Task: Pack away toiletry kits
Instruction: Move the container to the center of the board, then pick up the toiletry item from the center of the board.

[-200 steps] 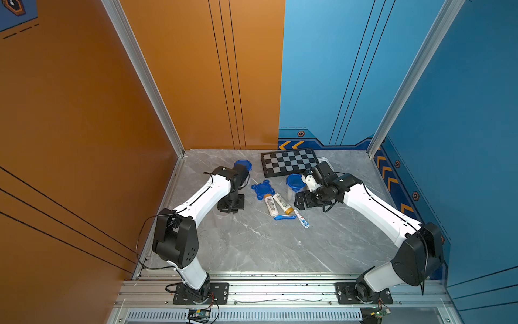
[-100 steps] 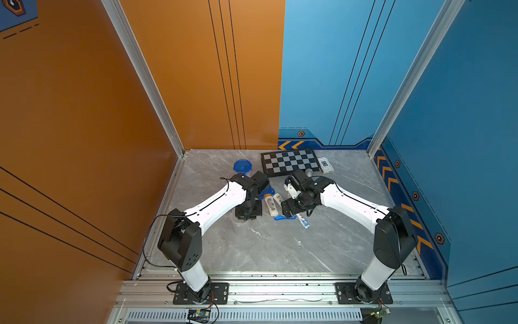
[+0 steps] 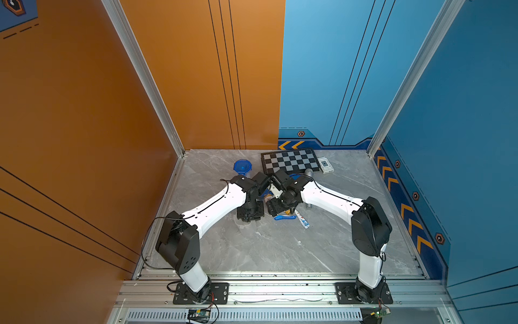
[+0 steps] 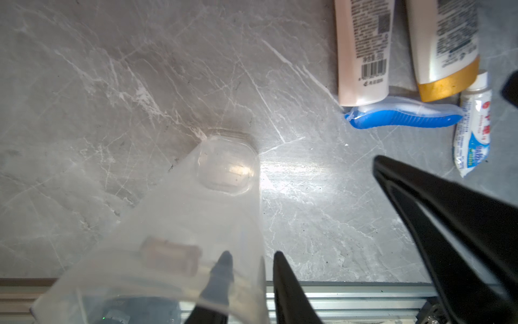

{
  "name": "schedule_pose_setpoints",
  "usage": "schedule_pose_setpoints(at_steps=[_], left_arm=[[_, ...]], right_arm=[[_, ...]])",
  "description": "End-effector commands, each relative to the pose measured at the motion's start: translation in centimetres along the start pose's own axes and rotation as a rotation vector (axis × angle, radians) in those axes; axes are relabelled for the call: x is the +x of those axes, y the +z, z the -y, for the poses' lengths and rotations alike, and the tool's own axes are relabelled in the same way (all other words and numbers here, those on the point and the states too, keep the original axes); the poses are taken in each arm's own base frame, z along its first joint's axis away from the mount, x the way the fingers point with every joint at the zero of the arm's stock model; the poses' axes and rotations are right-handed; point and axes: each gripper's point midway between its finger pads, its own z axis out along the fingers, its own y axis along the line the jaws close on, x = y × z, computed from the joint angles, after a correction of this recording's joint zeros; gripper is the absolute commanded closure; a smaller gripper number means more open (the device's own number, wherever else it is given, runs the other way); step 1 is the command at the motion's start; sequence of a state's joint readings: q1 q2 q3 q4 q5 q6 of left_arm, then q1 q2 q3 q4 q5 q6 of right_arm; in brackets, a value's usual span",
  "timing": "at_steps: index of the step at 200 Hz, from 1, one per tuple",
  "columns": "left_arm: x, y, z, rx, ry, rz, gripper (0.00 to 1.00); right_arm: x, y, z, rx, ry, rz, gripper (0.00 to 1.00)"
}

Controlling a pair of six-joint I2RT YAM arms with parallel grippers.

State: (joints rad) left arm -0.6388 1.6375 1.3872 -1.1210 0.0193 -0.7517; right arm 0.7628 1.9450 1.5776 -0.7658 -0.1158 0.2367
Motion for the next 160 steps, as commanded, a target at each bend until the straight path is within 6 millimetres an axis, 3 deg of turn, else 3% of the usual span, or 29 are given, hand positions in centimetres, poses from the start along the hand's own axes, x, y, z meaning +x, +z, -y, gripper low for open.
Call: schedule_pose_setpoints(at_steps=[1,37,40,57,100,134,160], left_arm=[[0.7,-1.4,-0.2,0.046,-0.011,-0.003,0.64],[1.9,-3.0,-0.2,0.116,-0.024,0.000,0.41],[2.1,-3.2,-0.4,0.118,-0.029,-0.001,0.39],[2.5,-4.0,-1.4,0.129,-0.049,0.002,0.33],[1.7,-6.2,-4.3,0.183,-0.136,0.055,0.27],[0.3,-8.2,-5.1,0.241,-0.161,0.108,0.24],[-0.2,-8.6,-5.6,0.249,-0.176,0.123,0.24]], right_arm=[[-1.5,0.3,0.0,0.036,0.006,0.024,0.16],[-1.9,1.4,1.3,0.116,0.028,-0.016,0.20],[-1.7,2.4,1.5,0.125,0.029,-0.037,0.20],[-2.0,3.3,1.5,0.126,0.032,-0.048,0.21],[-2.3,5.6,0.9,0.140,0.023,-0.074,0.25],[-1.6,7.5,1.7,0.178,0.026,-0.108,0.29],[-1.2,8.6,1.9,0.186,0.034,-0.129,0.34]])
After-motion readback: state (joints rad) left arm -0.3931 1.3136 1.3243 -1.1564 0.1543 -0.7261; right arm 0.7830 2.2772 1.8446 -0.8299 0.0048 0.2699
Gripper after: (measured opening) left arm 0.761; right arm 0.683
